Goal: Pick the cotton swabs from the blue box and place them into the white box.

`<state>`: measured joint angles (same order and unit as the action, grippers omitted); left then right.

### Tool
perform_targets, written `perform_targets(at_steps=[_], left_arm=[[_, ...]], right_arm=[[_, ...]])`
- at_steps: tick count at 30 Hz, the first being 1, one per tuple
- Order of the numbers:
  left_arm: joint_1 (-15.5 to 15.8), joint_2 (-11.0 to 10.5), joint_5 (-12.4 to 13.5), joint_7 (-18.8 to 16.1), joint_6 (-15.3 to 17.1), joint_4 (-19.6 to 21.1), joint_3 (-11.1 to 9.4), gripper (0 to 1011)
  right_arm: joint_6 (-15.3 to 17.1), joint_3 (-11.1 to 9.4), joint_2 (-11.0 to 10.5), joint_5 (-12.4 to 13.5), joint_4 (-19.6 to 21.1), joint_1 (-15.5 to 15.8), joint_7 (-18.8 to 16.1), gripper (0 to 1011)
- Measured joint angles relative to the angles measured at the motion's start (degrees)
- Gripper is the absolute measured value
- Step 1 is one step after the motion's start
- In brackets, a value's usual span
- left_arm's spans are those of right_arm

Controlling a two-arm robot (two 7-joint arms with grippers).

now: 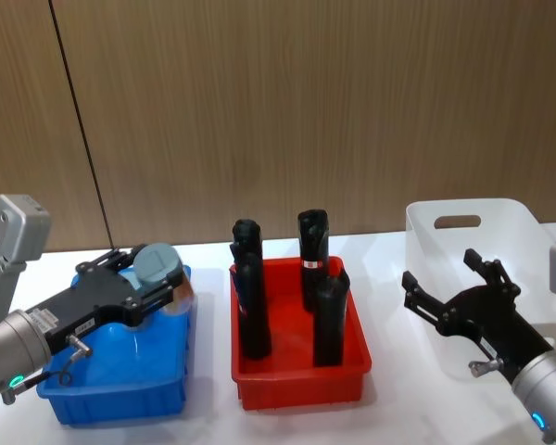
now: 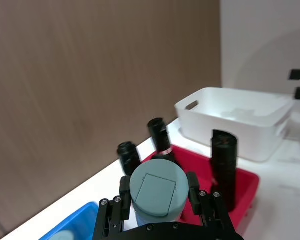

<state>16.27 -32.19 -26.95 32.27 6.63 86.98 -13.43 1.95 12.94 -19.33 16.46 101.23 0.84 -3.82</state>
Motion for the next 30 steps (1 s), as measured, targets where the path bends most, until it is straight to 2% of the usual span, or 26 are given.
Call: perform_targets(at_steps=[8, 10, 22, 30], left_arm=[[1.3, 0.4, -2.9, 7.1, -1.8, -1.3, -0.2, 671], [1.9, 0.7, -4.3, 10.0, -2.5, -2.1, -0.3, 671], [4.2, 2.4, -9.5, 20.4, -4.6, -5.4, -1.4, 671], [5.0, 3.2, -11.4, 23.9, -5.3, -7.0, -2.1, 671]], right_arm=[[0.0, 0.0, 0.0, 0.0, 0.0, 0.0, 0.0, 1002], [0.0, 0.0, 0.0, 0.0, 0.0, 0.0, 0.0, 1002], [0.0, 0.0, 0.0, 0.0, 0.0, 0.0, 0.0, 1002], [0.0, 0.0, 0.0, 0.0, 0.0, 0.0, 0.0, 1002]])
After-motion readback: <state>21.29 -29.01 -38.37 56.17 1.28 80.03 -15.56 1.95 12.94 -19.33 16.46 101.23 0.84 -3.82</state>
